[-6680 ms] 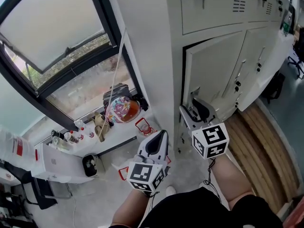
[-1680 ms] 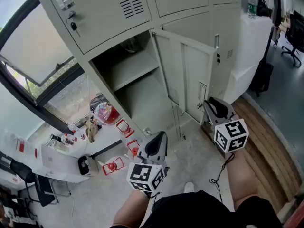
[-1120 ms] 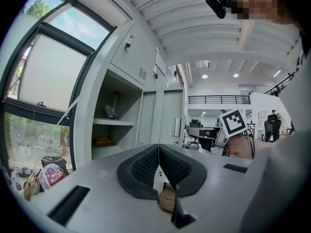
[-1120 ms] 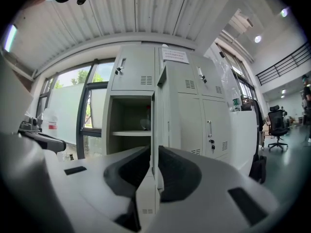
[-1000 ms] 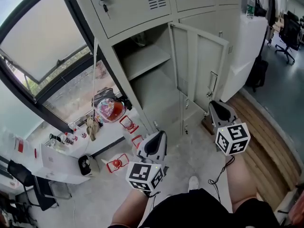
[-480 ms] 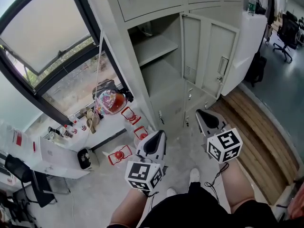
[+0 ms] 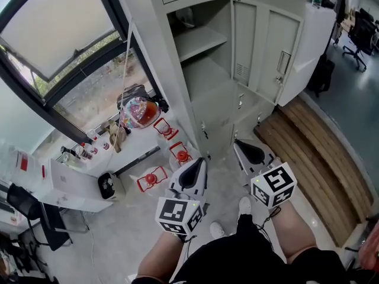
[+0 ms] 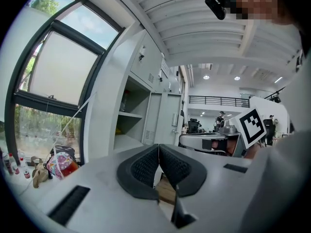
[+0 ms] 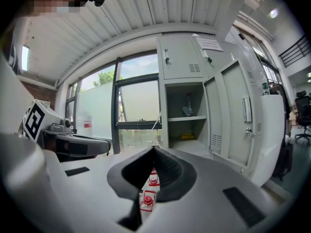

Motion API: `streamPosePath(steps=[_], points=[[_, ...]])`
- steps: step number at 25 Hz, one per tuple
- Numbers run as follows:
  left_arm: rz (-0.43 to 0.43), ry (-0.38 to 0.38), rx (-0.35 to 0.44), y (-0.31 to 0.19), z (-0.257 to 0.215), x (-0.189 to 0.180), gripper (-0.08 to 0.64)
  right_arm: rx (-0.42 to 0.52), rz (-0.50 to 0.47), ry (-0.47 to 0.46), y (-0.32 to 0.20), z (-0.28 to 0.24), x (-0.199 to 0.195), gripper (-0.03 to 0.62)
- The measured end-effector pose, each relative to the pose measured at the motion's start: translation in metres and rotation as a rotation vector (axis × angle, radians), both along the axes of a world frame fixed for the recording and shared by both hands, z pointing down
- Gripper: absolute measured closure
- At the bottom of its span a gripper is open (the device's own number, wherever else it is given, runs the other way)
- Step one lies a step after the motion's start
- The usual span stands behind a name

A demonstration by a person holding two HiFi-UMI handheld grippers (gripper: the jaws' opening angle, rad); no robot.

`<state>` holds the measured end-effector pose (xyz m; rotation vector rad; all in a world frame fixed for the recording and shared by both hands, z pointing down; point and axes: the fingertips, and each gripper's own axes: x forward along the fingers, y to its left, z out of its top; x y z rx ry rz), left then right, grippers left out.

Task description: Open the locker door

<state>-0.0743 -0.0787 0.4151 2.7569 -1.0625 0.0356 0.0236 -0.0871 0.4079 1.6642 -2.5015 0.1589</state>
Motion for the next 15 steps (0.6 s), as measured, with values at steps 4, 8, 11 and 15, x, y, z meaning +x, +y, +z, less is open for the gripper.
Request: streamPosePath(steps=[4, 8, 11, 15], points=[[0.016, 0.009, 0.008, 0.009, -0.004, 0.001, 0.543, 0.009, -0.006, 0.008, 0.013, -0.006, -0.009, 0.538], [0.035, 0.019, 0.021, 0.014, -0.009, 0.006, 0.543, 0.025, 0.000, 0.015, 0.023, -0.014, -0.010, 0.538], [0.044, 0.024, 0.029, 0.016, -0.014, 0.009, 0.543, 0.031, 0.009, 0.014, 0.029, -0.018, -0.009, 0.538], [0.053, 0.029, 0.037, 0.018, -0.018, 0.012, 0.543, 0.032, 0.015, 0.011, 0.034, -0.019, -0.007, 0.538]])
